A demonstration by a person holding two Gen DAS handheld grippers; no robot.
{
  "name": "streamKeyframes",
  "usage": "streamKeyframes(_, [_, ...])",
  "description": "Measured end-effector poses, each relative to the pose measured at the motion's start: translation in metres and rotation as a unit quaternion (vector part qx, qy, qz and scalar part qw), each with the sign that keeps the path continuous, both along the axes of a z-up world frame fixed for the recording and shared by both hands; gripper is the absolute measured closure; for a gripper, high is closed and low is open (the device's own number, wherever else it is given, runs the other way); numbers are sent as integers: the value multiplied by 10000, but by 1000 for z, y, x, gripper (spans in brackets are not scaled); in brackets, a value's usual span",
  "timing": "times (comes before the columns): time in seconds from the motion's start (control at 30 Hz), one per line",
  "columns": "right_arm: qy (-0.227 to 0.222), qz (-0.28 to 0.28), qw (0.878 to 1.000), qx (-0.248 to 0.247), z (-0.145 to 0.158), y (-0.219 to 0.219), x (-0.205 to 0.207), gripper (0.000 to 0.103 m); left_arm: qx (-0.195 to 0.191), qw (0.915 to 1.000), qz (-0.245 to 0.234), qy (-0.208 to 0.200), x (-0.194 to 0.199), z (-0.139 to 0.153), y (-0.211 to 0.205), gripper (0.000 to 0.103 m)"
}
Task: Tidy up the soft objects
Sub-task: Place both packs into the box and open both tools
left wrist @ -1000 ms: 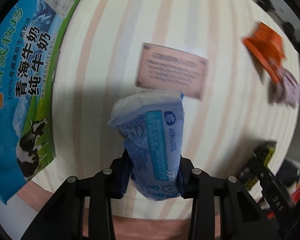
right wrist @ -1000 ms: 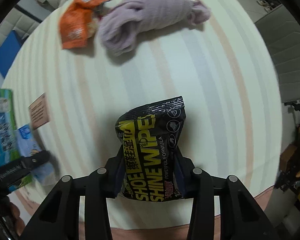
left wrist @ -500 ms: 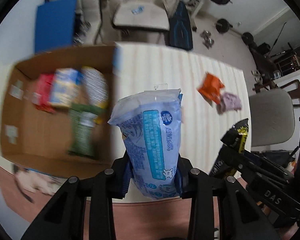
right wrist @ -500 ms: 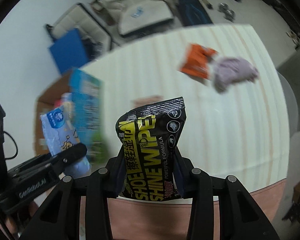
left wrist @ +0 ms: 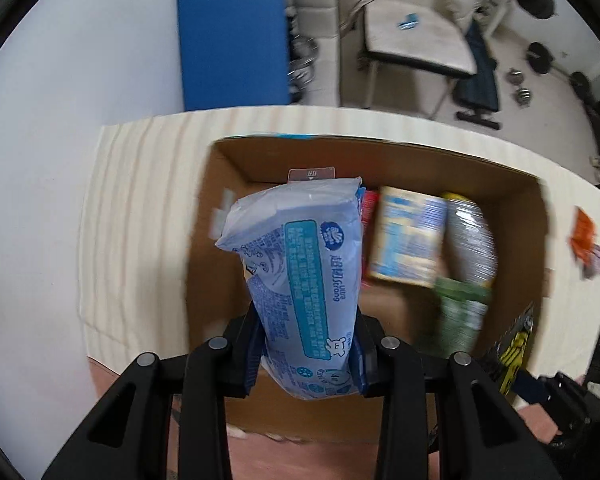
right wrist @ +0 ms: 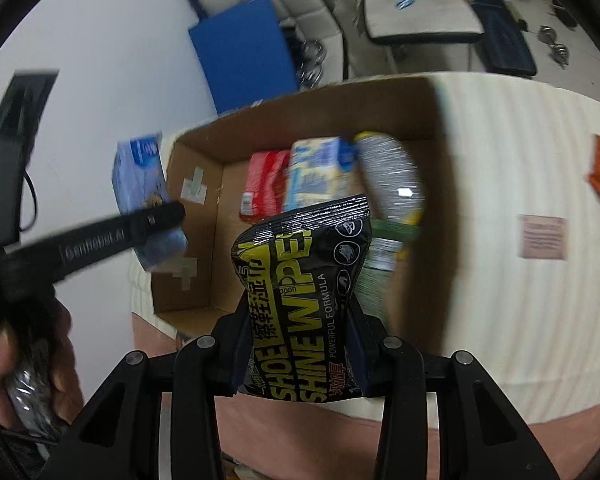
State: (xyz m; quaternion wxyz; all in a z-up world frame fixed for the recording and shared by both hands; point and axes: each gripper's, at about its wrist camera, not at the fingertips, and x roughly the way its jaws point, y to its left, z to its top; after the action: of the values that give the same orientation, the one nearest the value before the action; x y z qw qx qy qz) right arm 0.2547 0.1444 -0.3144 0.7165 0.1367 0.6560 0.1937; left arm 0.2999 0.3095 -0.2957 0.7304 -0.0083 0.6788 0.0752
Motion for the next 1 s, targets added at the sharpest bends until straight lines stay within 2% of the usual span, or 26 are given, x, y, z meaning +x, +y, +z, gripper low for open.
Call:
streamKeyframes(0.1, [158,92,9996,-210,-26,28,13,60,83,9997,46,224,18,-23,25,71])
streamKeyframes(0.23, [318,146,9987,-369,-49,52,23,60,-38,9986,123,503,34,-48,44,70])
streamKeyframes(0.47, [413,136,9962,-758,-82,68,33,60,-88,9970,-155,748,49,-79,35,70])
streamKeyframes(0.53, [450,167,9946,-923,-92,74,34,60,-77,9958,-236,883,52,-88,31,66])
streamKeyframes(0.63, [653,361,9904,-1164,-109,83,33,57,146,9926,-372,1150,56,-101,27,63])
streamKeyframes(0.67, [719,379,9893,-1211,-112,84,32,55,130,9925,-381,1156,56,-101,25,62])
streamKeyframes(0.73, [712,358,9889,-1250,-113,85,31,45,-105,9923,-421,1160,58,-97,19,52])
streamKeyframes(0.77, [704,330,9892,-1241,-112,86,30,33,-143,9925,-428,1138,59,-95,18,47])
streamKeyframes(0.8, [688,327,9895,-1231,-111,87,29,23,-139,9928,-453,1101,60,-93,16,36])
streamKeyframes(0.83, [666,339,9891,-1267,-109,88,28,21,-129,9932,-505,1044,61,-89,13,27])
streamKeyframes(0.9, [604,337,9888,-1323,-106,90,25,20,-114,9934,-578,981,60,-84,9,20])
streamKeyframes(1.0, [622,312,9886,-1338,-102,91,22,13,-117,9938,-594,933,58,-80,9,19])
